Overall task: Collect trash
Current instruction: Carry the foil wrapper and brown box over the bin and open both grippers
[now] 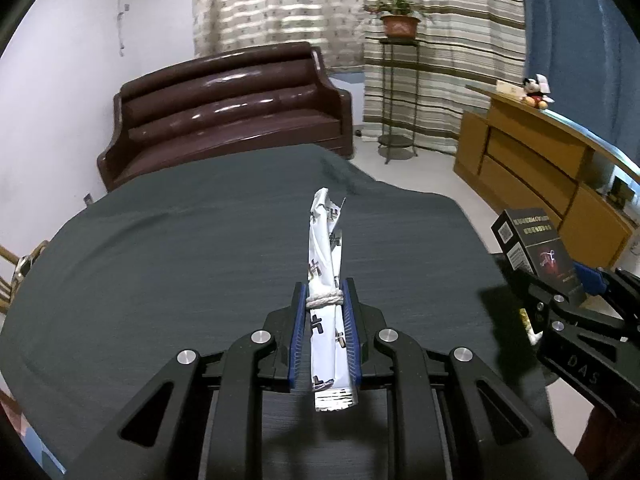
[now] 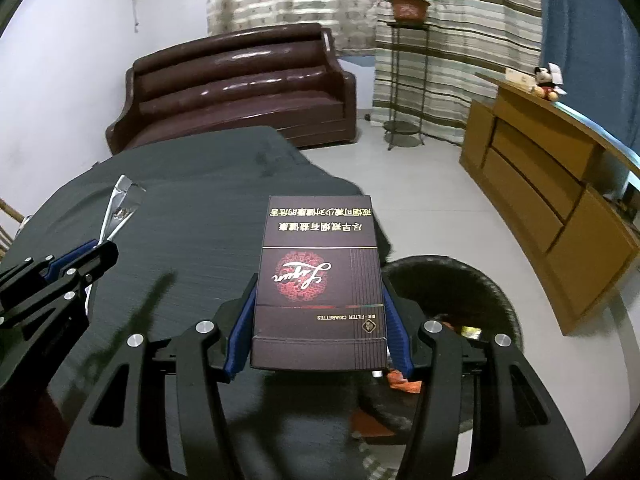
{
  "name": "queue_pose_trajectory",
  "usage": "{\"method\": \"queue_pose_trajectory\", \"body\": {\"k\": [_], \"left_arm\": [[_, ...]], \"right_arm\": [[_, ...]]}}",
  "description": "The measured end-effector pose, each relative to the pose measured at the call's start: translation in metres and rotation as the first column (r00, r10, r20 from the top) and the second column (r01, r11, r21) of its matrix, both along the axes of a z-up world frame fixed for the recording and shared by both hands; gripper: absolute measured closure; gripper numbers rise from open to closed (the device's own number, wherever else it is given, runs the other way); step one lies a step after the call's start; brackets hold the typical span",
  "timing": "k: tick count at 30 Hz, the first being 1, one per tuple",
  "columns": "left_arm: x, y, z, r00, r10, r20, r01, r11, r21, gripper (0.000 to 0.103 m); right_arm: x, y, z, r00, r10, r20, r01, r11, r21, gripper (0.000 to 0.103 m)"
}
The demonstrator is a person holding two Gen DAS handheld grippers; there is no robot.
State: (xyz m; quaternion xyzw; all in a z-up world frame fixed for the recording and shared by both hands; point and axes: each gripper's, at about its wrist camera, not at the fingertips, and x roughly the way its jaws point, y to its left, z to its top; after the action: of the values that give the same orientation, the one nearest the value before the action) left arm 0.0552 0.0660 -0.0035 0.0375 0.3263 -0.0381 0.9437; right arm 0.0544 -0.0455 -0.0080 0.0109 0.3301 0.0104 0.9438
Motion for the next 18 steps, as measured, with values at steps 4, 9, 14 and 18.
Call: {"method": "queue_pose_trajectory", "body": {"k": [4, 9, 14, 18], "left_arm": [[0.0, -0.02, 0.001, 0.999, -0.038, 0.006, 0.038, 0.999, 0.005, 0.084], [0.001, -0.04, 0.001, 0.996, -0.084, 0.007, 0.084, 0.996, 0.008, 0.084], [0.0, -0.059, 0.002, 0.991, -0.129, 0.018, 0.129, 0.992, 0.009, 0.084], [0.0, -0.074, 0.002, 0.986, -0.167, 0.022, 0.166, 0.986, 0.009, 0.084]], "right_arm": [[-0.005, -0.02, 0.001, 0.999, -0.036, 0.007, 0.036, 0.999, -0.005, 0.049], [-0.01, -0.047, 0.002, 0.996, -0.092, 0.011, 0.093, 0.996, -0.008, 0.049], [-0.016, -0.069, 0.0, 0.99, -0.138, 0.016, 0.139, 0.99, -0.005, 0.049], [-0.02, -0.082, -0.001, 0.985, -0.169, 0.02, 0.169, 0.986, -0.006, 0.049]]}}
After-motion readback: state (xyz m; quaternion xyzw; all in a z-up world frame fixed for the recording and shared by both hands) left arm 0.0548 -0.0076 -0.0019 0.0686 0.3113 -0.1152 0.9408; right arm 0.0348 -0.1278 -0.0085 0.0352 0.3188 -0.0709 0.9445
